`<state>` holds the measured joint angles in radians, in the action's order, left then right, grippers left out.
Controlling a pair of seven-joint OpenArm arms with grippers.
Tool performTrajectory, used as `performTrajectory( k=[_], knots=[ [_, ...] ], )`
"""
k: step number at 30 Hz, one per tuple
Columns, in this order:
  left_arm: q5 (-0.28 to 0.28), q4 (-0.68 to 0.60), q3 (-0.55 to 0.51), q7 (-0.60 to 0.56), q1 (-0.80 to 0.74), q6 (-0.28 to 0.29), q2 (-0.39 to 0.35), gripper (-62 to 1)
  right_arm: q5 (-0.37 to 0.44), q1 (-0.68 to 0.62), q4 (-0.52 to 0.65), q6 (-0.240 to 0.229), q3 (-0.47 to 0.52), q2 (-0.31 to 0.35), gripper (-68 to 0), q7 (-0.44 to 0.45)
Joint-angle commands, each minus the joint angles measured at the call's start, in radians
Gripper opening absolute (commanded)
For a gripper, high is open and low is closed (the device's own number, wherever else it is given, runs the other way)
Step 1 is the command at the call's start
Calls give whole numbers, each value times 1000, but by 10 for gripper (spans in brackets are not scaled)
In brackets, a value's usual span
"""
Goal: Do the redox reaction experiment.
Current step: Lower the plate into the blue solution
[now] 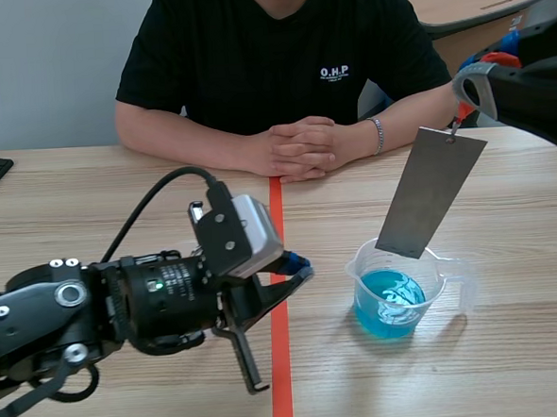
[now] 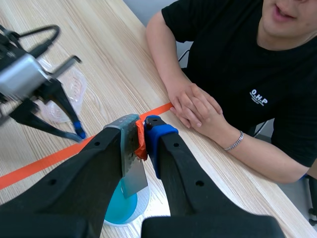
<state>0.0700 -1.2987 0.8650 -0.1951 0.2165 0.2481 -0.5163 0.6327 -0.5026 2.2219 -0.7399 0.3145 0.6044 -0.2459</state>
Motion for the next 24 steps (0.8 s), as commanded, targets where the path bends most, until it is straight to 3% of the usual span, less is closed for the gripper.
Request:
performTrajectory(
  k=[1,6,12,19,24],
  knots=[
    [45,-64,-40,-19,-34,1,-52,-563,7,-1,10,-6,12,7,-658,12],
    [103,-220,-152,-28,-188,-10,-222,-563,0,-1,10,-6,12,7,-658,12],
    [133,-352,-369,-51,-478,-95,-373,-563,-1,-1,-5,-6,11,7,-658,24],
    [133,-366,-615,-82,-834,-214,-377,-563,-43,-1,-44,-6,-9,8,-658,62],
    [133,-366,-765,-97,-1036,-239,-306,-563,-78,0,-69,-6,-29,8,-658,104]
  ],
)
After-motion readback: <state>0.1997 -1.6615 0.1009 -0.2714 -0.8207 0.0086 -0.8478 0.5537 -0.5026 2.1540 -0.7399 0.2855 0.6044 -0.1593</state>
